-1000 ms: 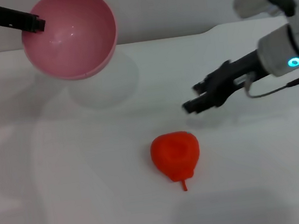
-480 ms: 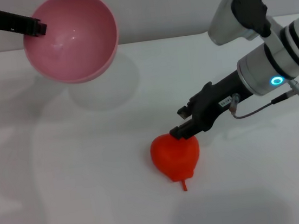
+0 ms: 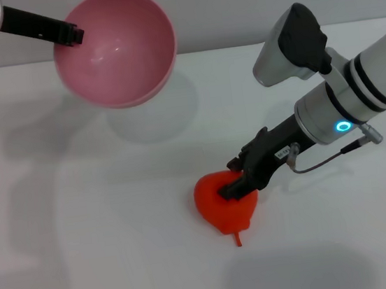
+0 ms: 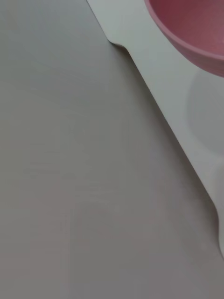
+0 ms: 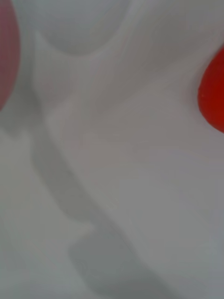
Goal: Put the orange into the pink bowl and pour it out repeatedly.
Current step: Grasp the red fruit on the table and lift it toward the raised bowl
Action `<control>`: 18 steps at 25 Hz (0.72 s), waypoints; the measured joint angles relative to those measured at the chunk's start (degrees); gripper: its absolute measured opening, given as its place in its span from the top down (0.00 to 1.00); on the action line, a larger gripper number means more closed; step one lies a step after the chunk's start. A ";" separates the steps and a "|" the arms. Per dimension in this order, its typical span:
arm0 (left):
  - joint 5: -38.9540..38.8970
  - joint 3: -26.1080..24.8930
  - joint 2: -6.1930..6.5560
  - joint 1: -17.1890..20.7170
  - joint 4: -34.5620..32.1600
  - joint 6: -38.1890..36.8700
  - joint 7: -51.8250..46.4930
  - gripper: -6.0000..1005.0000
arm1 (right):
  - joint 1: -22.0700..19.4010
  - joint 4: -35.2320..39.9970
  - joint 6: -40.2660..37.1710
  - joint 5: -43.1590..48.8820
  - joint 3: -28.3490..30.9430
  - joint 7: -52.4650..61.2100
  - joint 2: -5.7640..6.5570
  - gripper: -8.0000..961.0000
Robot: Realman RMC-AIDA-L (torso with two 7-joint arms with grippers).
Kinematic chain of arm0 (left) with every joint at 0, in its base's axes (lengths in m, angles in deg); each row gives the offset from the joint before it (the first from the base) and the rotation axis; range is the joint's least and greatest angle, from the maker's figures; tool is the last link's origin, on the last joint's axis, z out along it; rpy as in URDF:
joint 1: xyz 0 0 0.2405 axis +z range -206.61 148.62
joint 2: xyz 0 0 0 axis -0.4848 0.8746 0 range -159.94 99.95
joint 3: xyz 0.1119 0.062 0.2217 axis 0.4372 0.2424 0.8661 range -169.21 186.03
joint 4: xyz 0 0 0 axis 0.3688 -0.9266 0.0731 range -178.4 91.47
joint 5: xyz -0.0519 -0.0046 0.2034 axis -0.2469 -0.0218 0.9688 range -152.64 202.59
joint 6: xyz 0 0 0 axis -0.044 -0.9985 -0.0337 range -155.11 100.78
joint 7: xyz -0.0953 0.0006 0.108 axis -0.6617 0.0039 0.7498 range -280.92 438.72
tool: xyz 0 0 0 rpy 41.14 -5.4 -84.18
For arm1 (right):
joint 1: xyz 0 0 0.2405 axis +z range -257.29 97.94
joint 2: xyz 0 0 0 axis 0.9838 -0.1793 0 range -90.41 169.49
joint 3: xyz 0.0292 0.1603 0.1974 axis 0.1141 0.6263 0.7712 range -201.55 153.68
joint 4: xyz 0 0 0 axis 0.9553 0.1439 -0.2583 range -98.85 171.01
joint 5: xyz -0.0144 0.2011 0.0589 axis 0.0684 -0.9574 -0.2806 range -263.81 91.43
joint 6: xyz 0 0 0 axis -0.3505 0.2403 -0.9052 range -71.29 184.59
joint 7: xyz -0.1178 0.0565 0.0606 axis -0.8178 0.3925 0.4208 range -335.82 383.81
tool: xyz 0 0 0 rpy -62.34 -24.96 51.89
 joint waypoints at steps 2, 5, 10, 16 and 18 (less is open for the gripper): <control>0.02 0.03 -0.20 -0.28 -0.02 0.11 0.06 0.96 | 0.01 -0.40 0.44 -0.07 -0.49 0.00 -0.04 0.37; 0.05 0.04 -0.26 -0.62 -0.03 0.36 0.06 0.96 | 0.11 -1.15 0.93 -0.13 -0.76 0.00 -0.10 0.37; 0.07 0.05 -0.32 -1.19 -0.04 0.54 -0.01 0.96 | -0.04 -1.42 1.33 -0.17 -0.84 -0.21 -0.08 0.37; 0.07 0.05 -0.36 -1.38 -0.04 0.93 0.00 0.96 | -0.12 -1.26 1.37 -0.19 -0.86 -0.38 0.04 0.61; 0.07 0.05 -0.36 -1.39 -0.03 1.04 -0.03 0.96 | -0.16 -1.25 1.37 -0.19 -0.86 -0.38 0.11 0.69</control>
